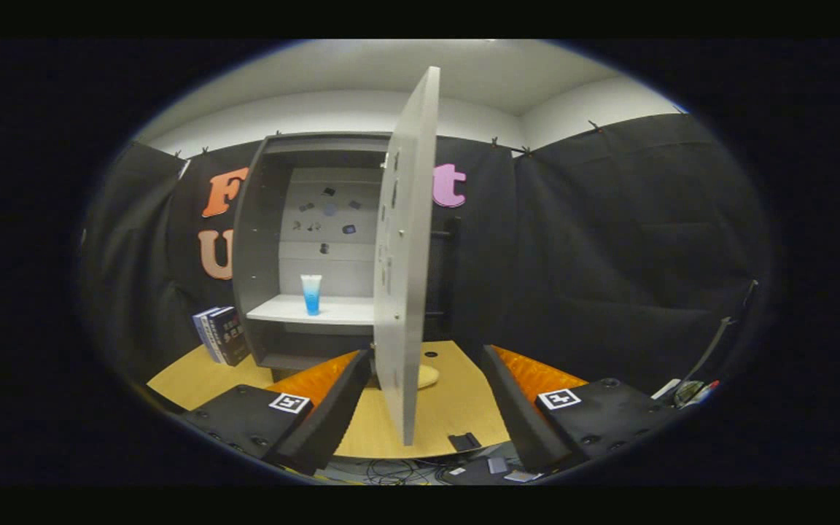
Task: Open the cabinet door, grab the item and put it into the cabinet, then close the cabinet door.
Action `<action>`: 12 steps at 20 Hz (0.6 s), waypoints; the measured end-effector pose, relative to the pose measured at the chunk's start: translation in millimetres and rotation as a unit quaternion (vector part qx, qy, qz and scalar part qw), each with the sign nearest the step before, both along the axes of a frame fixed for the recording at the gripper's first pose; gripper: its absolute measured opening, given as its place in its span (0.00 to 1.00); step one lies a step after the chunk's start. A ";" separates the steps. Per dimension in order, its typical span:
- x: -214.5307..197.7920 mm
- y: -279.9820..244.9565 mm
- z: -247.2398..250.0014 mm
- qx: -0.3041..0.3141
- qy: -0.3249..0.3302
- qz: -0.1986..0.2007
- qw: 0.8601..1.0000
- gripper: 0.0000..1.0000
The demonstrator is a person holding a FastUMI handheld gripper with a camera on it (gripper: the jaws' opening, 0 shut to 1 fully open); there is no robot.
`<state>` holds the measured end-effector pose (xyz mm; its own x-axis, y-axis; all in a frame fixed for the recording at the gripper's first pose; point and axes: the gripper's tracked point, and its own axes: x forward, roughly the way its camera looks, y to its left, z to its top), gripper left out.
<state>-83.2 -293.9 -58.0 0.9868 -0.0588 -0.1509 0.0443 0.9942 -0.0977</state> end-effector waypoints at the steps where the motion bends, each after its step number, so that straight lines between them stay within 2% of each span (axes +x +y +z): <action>1: 2.8 -12.2 -3.1 0.003 -0.004 -0.011 1.000 0.98; 6: 26.3 -59.9 -19.0 0.028 -0.014 -0.038 0.999 0.98; 12: 52.3 -69.5 -49.5 0.078 0.010 -0.033 0.996 0.97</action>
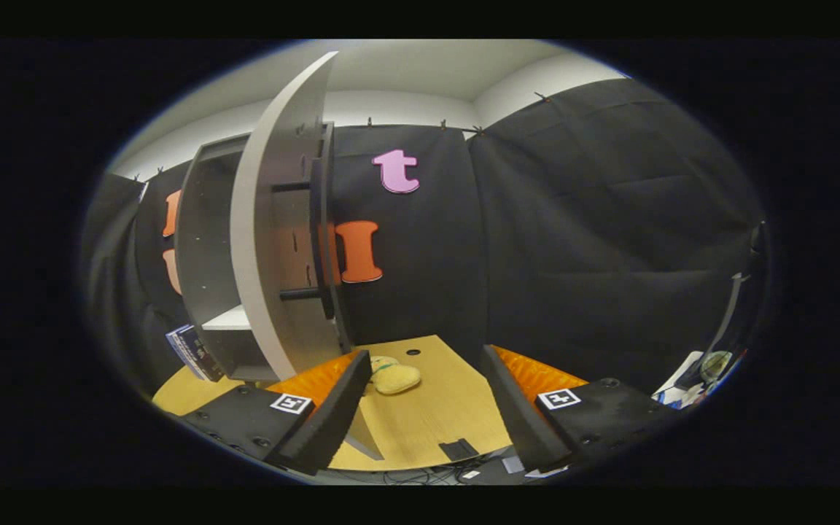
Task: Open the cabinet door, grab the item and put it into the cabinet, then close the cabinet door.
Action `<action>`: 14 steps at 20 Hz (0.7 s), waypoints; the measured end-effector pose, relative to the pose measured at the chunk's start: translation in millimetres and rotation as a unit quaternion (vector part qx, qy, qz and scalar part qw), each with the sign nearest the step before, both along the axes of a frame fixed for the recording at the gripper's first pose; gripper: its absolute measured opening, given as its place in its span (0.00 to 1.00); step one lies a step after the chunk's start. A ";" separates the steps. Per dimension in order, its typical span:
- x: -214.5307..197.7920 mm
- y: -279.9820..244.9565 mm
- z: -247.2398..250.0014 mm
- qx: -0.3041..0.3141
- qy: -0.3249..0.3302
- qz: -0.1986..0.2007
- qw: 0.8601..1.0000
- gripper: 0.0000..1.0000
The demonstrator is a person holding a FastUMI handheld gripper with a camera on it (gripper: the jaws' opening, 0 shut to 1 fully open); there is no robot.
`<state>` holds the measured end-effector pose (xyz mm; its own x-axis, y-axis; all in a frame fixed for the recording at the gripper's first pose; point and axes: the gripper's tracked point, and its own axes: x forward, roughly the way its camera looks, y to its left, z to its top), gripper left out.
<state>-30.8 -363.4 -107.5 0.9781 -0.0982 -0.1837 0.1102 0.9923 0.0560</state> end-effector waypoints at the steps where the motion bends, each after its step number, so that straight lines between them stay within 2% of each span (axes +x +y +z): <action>1: 0.7 2.1 -3.5 0.005 0.003 0.004 1.000 0.96; 5: 12.2 15.2 -13.6 0.008 0.008 0.017 1.000 0.97; 12: 9.9 23.8 -18.0 0.027 0.008 -0.001 1.000 0.96; 14: 8.6 34.5 -15.6 0.013 0.001 0.001 1.000 0.97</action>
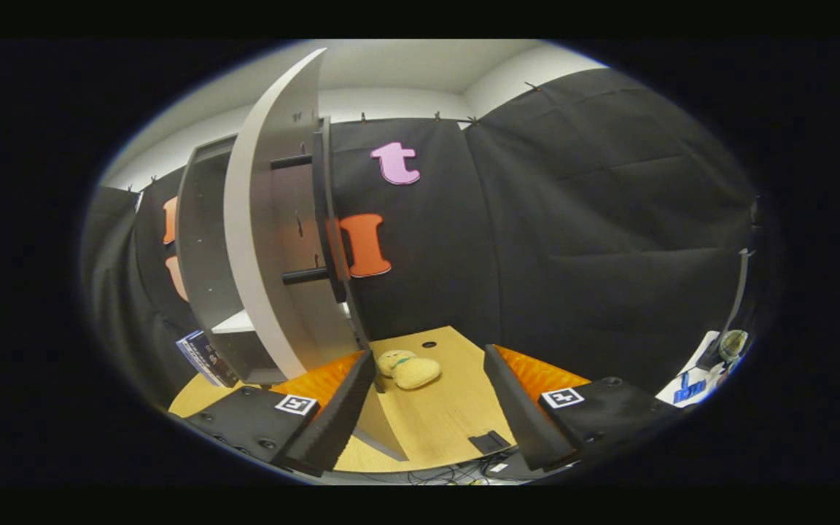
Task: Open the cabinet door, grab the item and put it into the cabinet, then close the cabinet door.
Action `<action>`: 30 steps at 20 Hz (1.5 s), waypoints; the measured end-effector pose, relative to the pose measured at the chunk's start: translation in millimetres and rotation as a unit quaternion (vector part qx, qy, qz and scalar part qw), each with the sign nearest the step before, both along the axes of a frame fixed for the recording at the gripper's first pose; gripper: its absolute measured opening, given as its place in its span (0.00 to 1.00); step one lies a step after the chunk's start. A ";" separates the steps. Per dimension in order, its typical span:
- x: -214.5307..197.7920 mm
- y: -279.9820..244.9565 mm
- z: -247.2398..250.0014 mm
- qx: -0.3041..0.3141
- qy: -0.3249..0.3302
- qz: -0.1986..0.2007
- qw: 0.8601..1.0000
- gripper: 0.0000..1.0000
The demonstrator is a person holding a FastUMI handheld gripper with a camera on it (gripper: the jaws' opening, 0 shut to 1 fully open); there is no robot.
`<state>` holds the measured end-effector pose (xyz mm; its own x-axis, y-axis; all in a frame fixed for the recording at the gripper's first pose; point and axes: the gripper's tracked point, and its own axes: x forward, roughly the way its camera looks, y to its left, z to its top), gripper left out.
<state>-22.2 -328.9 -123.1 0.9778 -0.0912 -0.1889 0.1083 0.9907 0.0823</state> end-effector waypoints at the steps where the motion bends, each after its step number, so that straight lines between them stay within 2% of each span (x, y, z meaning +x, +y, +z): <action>1: -3.7 10.4 1.8 -0.009 0.001 0.004 1.000 0.97; 4: -4.7 49.3 1.0 -0.024 0.007 0.028 0.999 0.97; 11: 8.4 157.2 -7.6 -0.004 0.014 0.093 0.996 0.97; 19: 67.3 304.1 -30.2 0.018 0.013 0.165 0.986 0.97; 25: 155.5 370.3 -36.7 -0.008 0.014 0.163 0.986 0.98; 30: 184.0 392.8 -45.3 -0.012 0.009 0.149 0.989 0.98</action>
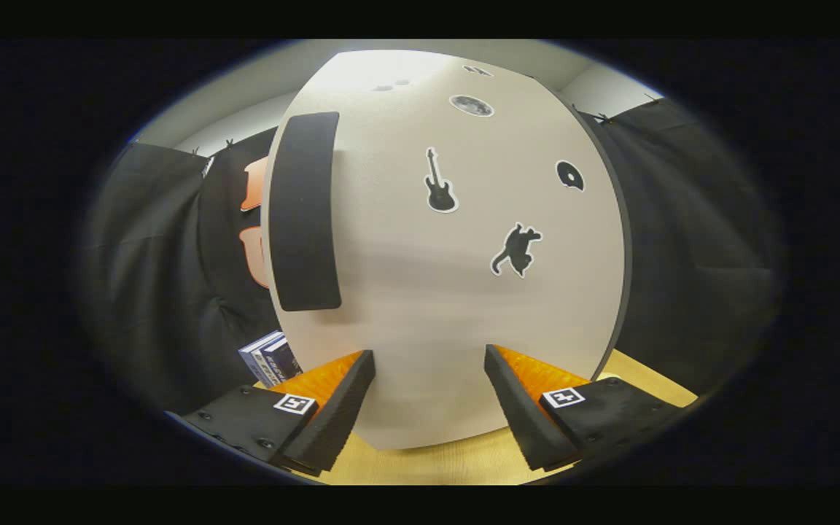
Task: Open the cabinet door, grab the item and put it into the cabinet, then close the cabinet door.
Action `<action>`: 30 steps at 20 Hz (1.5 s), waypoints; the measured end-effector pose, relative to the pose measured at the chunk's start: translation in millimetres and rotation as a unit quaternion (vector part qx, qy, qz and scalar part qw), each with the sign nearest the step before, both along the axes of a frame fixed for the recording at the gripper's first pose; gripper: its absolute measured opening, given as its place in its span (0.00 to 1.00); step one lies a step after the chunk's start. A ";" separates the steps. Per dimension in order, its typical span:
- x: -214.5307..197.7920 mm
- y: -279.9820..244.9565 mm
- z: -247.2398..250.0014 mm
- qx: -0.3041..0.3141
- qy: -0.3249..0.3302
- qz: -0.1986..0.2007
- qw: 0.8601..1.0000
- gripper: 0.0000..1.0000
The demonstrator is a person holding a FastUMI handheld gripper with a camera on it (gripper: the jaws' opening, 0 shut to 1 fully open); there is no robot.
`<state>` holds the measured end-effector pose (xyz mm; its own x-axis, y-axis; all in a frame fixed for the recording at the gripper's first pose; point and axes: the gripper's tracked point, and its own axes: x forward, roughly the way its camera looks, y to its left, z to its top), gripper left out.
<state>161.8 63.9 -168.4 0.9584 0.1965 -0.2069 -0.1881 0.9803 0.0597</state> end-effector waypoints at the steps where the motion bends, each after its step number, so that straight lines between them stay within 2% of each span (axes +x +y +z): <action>1: 5.4 0.8 -0.9 0.004 0.001 -0.004 1.000 0.98; 7: 23.8 18.3 -1.4 -0.008 0.001 -0.019 1.000 0.98; 11: 15.4 7.1 12.0 -0.020 0.011 -0.041 0.999 0.98; 16: -58.9 -44.2 67.0 -0.025 0.001 -0.063 0.998 0.98; 22: -116.4 -81.3 147.0 -0.024 -0.040 -0.075 0.996 0.98; 26: -140.9 -97.4 169.7 -0.022 -0.049 -0.084 0.995 0.98; 30: -152.1 -111.7 171.3 -0.027 -0.052 -0.097 0.994 0.98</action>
<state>9.6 -47.8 2.9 0.9939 -0.0035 -0.1101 0.0031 1.0000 -0.0041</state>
